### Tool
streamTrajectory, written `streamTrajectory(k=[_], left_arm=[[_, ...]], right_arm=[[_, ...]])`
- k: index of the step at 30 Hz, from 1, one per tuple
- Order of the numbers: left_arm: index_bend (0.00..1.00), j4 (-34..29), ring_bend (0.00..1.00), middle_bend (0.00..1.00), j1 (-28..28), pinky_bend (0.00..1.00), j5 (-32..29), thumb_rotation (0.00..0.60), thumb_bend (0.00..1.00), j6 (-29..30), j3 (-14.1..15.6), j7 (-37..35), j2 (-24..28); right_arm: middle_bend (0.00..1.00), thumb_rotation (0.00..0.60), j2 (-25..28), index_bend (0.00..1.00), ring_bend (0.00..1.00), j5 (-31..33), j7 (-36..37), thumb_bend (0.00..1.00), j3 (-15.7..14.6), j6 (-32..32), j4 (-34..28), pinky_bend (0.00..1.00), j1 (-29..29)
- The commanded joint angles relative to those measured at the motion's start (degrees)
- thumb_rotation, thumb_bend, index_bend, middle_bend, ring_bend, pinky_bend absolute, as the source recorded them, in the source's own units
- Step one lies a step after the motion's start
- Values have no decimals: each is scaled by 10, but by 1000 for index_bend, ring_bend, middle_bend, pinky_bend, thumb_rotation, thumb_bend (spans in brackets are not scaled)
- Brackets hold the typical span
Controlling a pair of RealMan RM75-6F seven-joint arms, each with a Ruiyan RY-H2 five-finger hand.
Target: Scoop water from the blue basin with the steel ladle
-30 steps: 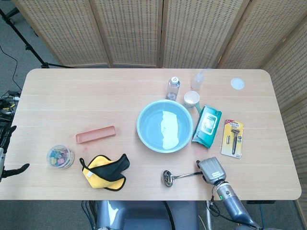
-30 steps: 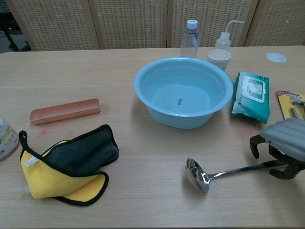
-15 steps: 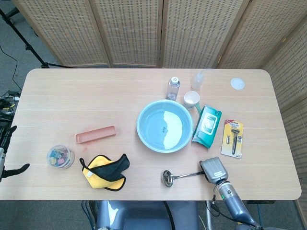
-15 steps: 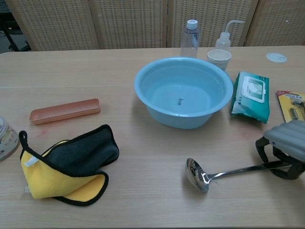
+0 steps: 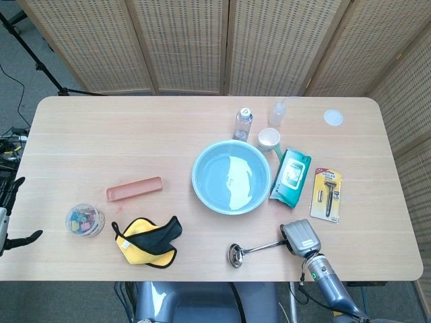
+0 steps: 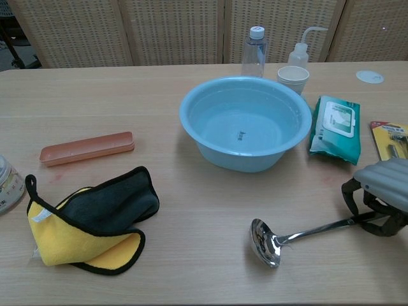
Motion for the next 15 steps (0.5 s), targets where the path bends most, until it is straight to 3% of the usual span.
streamTrajectory(k=[1,6,15], left_arm=[[0,-1,0,0,0,0,1,600,0,-1,1,0,0],[0,-1,0,0,0,0,2,600,0,-1,1,-2,1],[0,-2,0,0,1,0,5,600,0,-1,2,-4,3]], right_arm=[[916,600,14,721,842,-15,21,758,-1,7,-9,1000,-3],[916,600,33,764,842,-23,37,855,-2,8,-26,1000,-4],[916,600,95,798,842,-40,90,930,-1,18,-79,1000,-11]])
